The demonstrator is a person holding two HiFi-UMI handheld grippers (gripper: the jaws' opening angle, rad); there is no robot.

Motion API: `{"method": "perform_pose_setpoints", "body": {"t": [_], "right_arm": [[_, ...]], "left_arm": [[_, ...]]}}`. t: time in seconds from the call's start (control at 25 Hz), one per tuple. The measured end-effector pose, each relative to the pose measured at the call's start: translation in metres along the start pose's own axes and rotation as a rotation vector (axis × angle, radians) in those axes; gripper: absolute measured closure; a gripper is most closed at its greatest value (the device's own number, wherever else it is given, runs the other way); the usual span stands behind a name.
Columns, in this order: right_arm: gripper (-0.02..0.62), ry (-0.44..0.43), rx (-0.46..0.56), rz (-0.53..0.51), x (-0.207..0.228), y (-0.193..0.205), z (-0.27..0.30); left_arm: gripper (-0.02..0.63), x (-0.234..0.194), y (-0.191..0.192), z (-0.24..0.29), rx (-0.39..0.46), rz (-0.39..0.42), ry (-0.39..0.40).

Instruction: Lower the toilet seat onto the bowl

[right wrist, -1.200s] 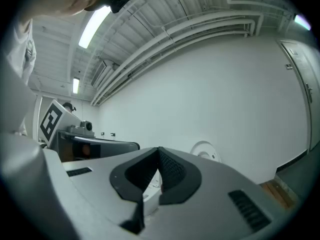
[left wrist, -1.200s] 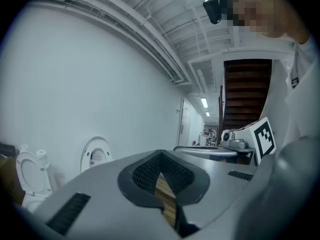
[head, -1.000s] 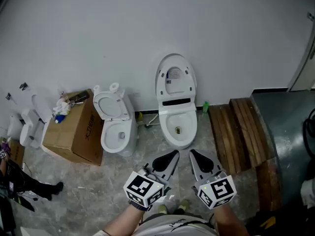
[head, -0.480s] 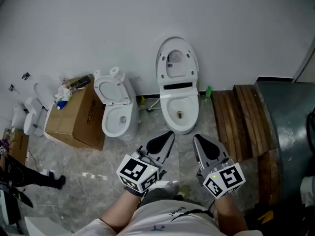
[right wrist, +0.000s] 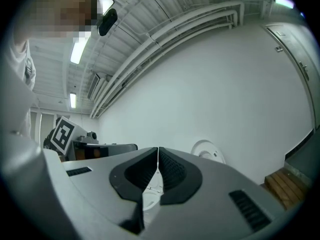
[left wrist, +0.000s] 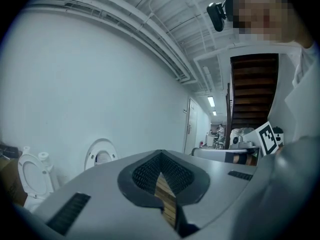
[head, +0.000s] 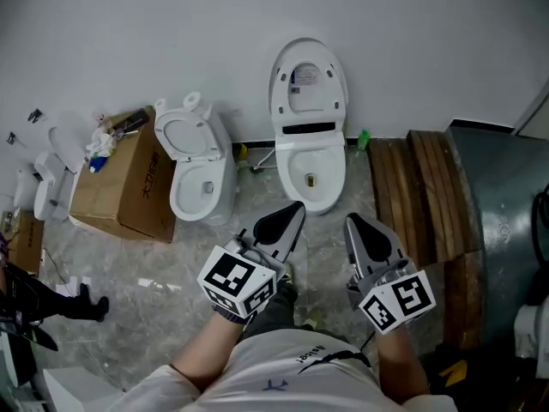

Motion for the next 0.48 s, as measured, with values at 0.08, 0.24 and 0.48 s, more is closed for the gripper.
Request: {"method": "perform_pose_setpoints", "body": {"t": [0.08,0.24,0.48], "right_arm": [[0.577,0.005,-0.012,0.000,0.007,0.003,0.017],[0.577,0.010,-0.028,0.000,0.025,0.004,0.066],[0.577,0.015,-0.051,-0.005,0.046,0.006,0.154]], "left_arm": [[0.600,-0.016,0.003,0.011,-0.002,-0.007,0.005],[0.600,-0.058,0.000,0.040,-0.001,-0.001,0.006],[0.600,-0.139,-0.006,0.085,-0.016,-0.008,0.022]]}}
Point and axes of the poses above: the fingertips, and each gripper's own axes: z forward along the fingers, x to its right, y out of its underside, the point moved 10 cm from there along -z, backward along the fingers, and after that the axes turned 1 degree about -y, right-handed, at the moved point
